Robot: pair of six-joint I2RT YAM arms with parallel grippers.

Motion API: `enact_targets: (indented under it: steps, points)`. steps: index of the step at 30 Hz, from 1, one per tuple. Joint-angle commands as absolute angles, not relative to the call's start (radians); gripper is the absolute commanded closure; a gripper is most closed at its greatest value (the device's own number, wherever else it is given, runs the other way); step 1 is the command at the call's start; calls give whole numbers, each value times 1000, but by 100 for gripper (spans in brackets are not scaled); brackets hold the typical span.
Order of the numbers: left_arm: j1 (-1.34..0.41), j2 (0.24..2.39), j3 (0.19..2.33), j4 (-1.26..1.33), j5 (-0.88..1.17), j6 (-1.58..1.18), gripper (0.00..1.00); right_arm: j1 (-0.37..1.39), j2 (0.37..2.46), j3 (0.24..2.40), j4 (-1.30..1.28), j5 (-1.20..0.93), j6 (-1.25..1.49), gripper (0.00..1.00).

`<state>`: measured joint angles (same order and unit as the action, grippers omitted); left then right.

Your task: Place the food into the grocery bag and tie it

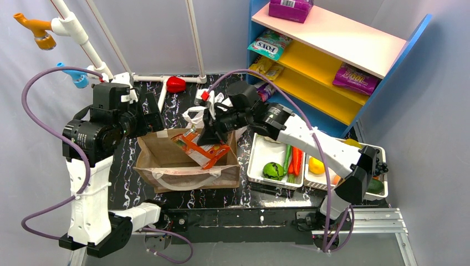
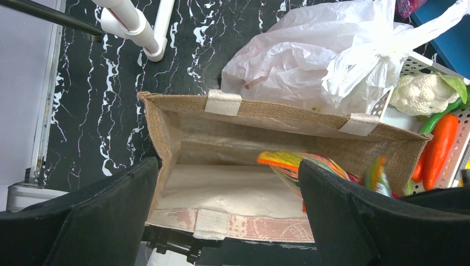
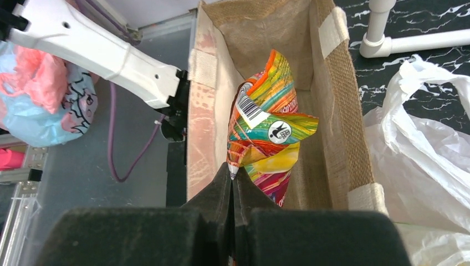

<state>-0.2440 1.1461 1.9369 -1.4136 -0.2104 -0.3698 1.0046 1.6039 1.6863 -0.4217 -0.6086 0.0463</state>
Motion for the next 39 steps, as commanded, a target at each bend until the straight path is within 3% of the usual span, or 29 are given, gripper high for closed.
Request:
enact_targets:
  steps: [1,15,20,22,25,28,39]
  points:
    - [-237,1130,1923,-1417,-213,-377,2,1022,1633,1701,-356,-591,-44,99]
    - [-237,1111,1889,-1411,-217,-367,2,1031,1557,1491,-471,-365,-278,99]
    - [-237,1111,1877,-1398,-209,-365,2,1031,1509,1442,-489,-331,-289,91]
    - [-237,1112,1876,-1395,-206,-365,2,1031,1505,1449,-511,-330,-275,82]
    - [-237,1116,1878,-1390,-204,-364,2,1031,1509,1471,-552,-302,-230,55]
    - [-237,1122,1880,-1387,-202,-362,2,1032,1511,1493,-598,-281,-217,36]
    - [-237,1122,1865,-1368,-184,-369,2,1031,1467,1609,-558,-229,-126,27]
